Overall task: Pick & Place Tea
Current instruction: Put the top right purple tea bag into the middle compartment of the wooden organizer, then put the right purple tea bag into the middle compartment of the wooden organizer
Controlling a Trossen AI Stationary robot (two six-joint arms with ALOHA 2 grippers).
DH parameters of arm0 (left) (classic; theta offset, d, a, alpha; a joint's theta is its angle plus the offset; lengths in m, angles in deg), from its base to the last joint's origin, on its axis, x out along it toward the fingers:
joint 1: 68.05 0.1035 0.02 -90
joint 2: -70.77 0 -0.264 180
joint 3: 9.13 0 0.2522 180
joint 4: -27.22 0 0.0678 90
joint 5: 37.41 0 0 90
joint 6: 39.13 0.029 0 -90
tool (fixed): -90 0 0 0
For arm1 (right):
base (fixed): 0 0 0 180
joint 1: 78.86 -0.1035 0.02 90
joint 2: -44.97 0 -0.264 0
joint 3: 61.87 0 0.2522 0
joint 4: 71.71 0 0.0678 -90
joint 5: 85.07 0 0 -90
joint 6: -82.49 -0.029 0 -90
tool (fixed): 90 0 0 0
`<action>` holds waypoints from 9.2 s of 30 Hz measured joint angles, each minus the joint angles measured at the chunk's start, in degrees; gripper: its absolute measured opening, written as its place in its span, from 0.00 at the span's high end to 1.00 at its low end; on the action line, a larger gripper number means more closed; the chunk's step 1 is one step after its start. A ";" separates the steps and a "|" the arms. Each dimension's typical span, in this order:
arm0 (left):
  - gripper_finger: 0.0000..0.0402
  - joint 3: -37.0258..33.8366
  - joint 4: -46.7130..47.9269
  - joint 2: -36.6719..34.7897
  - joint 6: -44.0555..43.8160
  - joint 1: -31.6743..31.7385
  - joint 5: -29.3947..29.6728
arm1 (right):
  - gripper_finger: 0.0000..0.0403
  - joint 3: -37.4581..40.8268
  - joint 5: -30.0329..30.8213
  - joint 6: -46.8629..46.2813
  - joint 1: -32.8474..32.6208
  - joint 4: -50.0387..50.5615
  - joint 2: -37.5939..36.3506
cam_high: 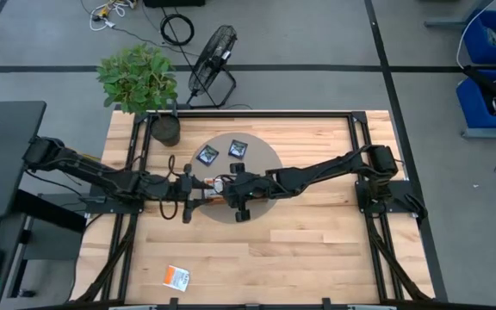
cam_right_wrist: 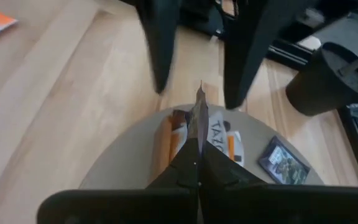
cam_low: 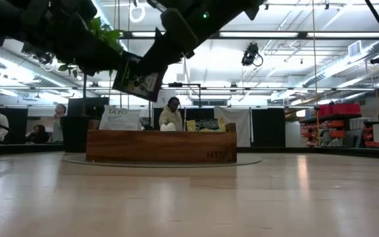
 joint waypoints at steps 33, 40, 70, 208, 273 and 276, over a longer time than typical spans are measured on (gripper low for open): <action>0.99 0.93 1.16 0.63 2.01 0.35 0.24 | 0.76 13.57 -12.86 -3.87 2.05 -14.36 -9.96; 1.00 4.12 5.94 0.76 2.37 2.97 -0.88 | 0.67 29.04 -10.32 -8.29 2.27 -25.82 -20.90; 1.00 39.70 49.99 25.40 8.33 21.92 -26.34 | 0.63 56.28 -0.87 -14.83 2.40 -48.82 -32.65; 0.59 -11.18 -14.35 -9.99 3.35 19.97 -21.22 | 0.63 52.42 -22.46 -15.25 29.53 -35.67 -39.64; 0.59 -11.25 5.16 -28.98 4.44 22.54 -21.73 | 0.39 -22.18 -38.65 -5.32 38.93 32.28 16.13; 0.59 -11.25 5.18 -28.88 4.66 22.43 -21.73 | 0.39 -22.18 -38.43 -7.68 39.32 32.50 16.12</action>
